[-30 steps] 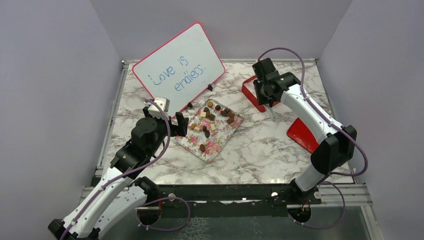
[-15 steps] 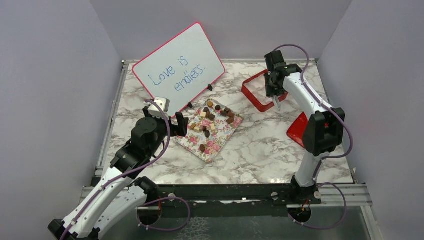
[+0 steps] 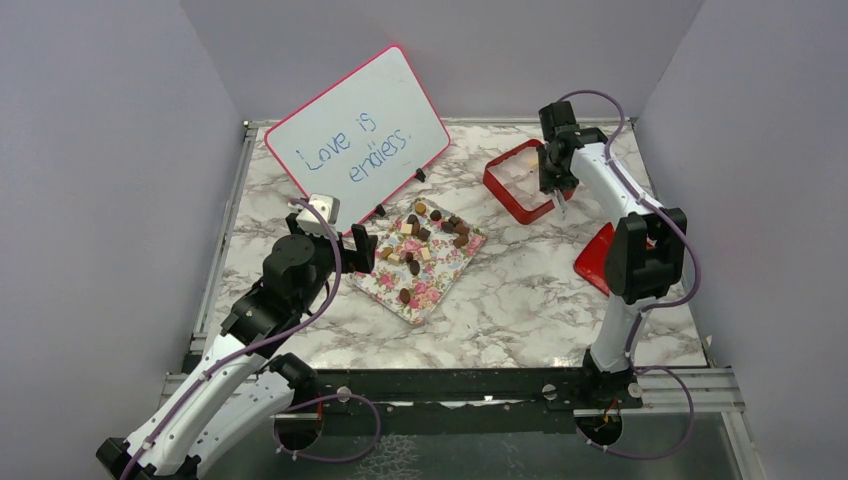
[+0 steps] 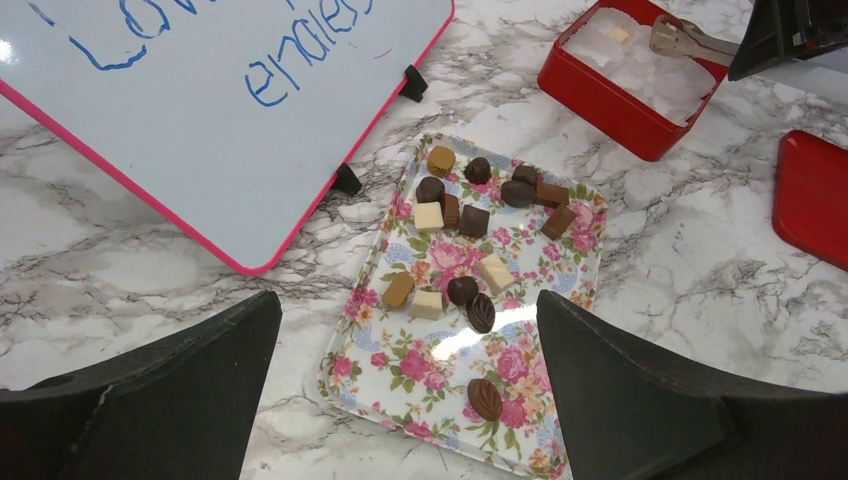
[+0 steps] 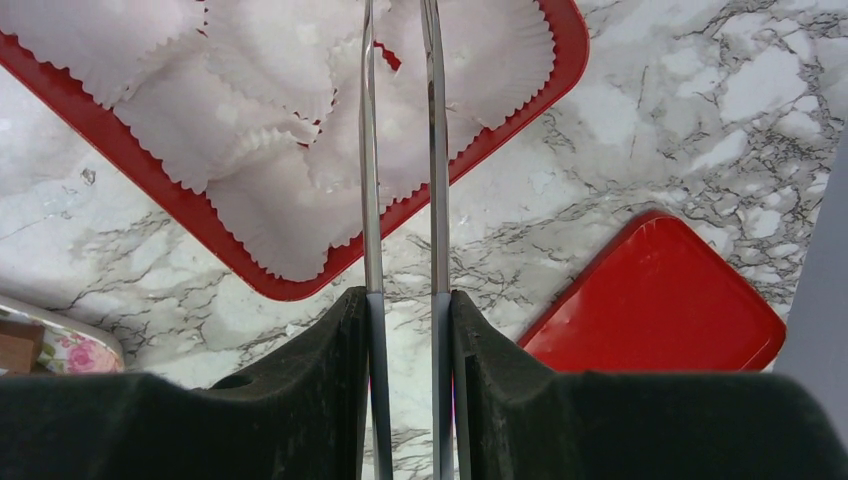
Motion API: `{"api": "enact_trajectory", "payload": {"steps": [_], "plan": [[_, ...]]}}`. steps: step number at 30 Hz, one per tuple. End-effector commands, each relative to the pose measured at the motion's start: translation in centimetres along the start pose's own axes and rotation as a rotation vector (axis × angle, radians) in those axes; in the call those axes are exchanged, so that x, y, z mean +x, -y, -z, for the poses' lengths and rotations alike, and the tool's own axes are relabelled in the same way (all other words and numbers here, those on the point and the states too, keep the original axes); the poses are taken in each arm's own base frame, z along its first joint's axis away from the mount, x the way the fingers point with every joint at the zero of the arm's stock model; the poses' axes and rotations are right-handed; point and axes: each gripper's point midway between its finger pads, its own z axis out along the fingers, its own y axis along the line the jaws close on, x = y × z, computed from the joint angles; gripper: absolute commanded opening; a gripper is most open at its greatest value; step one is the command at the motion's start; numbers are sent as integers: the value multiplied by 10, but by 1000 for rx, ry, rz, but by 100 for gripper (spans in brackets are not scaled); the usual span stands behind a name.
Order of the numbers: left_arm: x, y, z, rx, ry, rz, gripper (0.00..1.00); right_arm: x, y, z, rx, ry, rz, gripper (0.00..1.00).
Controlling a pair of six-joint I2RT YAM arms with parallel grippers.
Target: Pack the chocolate
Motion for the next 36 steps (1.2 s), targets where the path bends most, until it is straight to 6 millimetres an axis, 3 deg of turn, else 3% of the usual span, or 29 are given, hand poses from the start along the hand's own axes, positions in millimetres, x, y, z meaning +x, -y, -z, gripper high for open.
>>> {"api": "enact_trajectory", "payload": {"steps": [1, 8, 18, 25, 36], "plan": [[1, 2, -1, 12, -1, -7, 99, -21, 2, -5, -13, 63, -19, 28], [1, 1, -1, 9, 1, -8, 99, -23, 7, -14, -1, 53, -24, 33], [1, 1, -1, 5, -1, -8, 99, -27, 10, -8, -2, 72, -26, 43], [2, 0, -1, 3, -3, -8, 99, -25, 12, 5, -12, 70, -26, 43], [2, 0, -1, 2, -1, -7, 99, -10, 11, 40, -73, 58, -41, 42]]}}
